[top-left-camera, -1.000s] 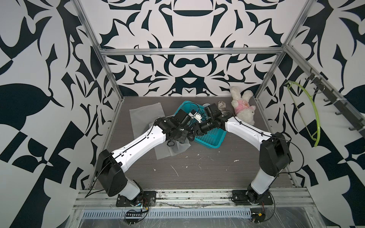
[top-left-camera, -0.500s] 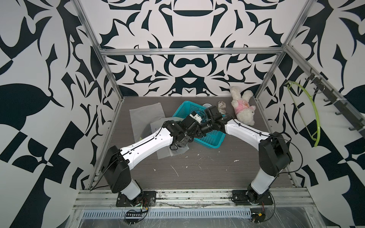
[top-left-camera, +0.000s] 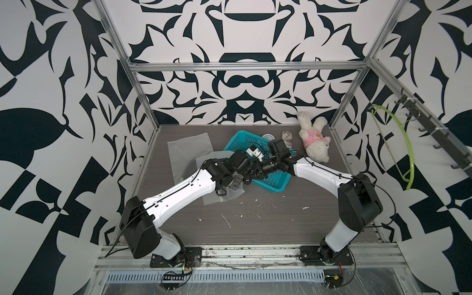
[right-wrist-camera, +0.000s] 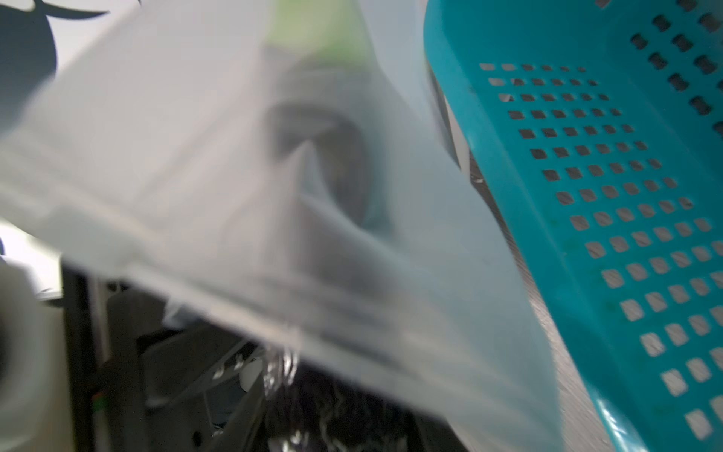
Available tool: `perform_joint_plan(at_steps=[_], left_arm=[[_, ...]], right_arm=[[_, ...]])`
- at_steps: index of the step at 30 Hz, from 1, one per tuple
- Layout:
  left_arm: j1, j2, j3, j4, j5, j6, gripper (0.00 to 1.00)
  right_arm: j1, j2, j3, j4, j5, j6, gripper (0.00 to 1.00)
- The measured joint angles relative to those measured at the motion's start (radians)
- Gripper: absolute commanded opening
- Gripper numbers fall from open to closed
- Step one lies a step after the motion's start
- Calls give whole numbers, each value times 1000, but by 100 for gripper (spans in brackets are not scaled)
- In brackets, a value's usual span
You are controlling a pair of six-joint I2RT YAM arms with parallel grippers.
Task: Place the eggplant in a zip-top bag and seal the zipper
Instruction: Place the eggplant in the zipper food storage bag.
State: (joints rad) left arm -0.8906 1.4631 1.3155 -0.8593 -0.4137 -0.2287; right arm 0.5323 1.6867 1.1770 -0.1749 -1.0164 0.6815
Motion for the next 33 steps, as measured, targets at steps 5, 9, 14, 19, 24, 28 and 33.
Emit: perform_joint_plan(at_steps=[5,9,14,19,24,28,33], left_arm=[[0,-33,-10,44,18,0,0],[0,-35,-14,56,29,0,0],[0,-35,-15,55,33,0,0],[7,-37,-30,56,37,-7,0],[46,-68,-79,74,82,-18,0],[98,-120,-118,89,130,-34,0],[138,-164,-127,114,186,-42,0]], right_arm=[[10,0,-25,136,-15,184,42],[18,0,-51,252,-4,338,46],[17,0,-116,415,40,542,52],[15,0,-139,459,92,609,63],[12,-27,-124,371,123,536,67],[11,-79,-74,229,154,402,68],[10,-129,19,37,208,204,67]])
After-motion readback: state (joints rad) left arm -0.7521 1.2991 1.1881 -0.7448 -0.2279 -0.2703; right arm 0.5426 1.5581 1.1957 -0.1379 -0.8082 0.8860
